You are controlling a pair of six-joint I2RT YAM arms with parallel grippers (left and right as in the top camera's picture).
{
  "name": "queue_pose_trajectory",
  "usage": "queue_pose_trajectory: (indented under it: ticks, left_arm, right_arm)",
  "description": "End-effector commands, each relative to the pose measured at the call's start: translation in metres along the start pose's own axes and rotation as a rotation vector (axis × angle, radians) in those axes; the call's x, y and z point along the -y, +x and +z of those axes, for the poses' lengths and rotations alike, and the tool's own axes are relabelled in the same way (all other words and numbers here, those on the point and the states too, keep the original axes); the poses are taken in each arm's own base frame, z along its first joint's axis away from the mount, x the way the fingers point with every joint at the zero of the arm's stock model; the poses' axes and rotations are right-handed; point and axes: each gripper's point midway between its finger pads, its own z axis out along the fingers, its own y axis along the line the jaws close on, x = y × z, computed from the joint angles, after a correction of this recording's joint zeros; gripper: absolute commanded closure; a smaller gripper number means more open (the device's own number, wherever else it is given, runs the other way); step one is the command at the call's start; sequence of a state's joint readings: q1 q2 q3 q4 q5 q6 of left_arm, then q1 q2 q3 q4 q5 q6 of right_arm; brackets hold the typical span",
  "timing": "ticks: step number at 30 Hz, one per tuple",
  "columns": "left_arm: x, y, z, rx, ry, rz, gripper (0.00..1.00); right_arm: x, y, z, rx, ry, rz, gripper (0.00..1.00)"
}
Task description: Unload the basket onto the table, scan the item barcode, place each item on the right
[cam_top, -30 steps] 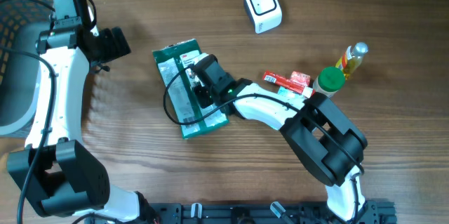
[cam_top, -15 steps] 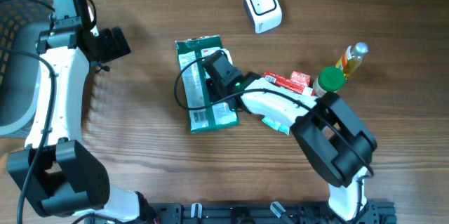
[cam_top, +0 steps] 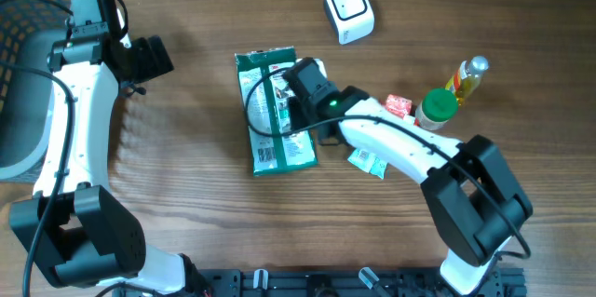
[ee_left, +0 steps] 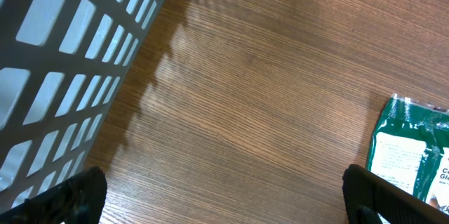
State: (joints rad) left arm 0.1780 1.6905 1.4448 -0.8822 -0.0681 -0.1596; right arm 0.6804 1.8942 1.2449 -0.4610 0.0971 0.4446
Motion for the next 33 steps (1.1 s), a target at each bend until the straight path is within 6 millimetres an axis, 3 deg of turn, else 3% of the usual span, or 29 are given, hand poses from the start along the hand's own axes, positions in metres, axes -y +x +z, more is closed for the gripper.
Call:
queue_pose_trajectory:
  ticks: [1,15,22,26,33]
  left_arm:
    - [0.001,-0.003,-0.002,0.010,0.009,-0.006,0.00]
    - [0.001,-0.003,-0.002,0.010,0.009,-0.006,0.00]
    - [0.001,-0.003,-0.002,0.010,0.009,-0.006,0.00]
    - [0.001,-0.003,-0.002,0.010,0.009,-0.006,0.00]
    - [0.001,-0.003,-0.002,0.010,0.009,-0.006,0.00]
  right_arm:
    - [0.011,0.003,-0.003,-0.031,-0.005,0.026,0.41]
    - [-0.002,0.015,-0.004,-0.088,-0.101,-0.113,0.39]
    - [0.010,0.014,-0.003,-0.104,-0.100,-0.103,0.40]
    - [-0.001,0.019,-0.006,-0.136,-0.215,-0.156,0.40]
    - [0.000,0.022,-0.006,-0.149,-0.212,-0.158,0.40]
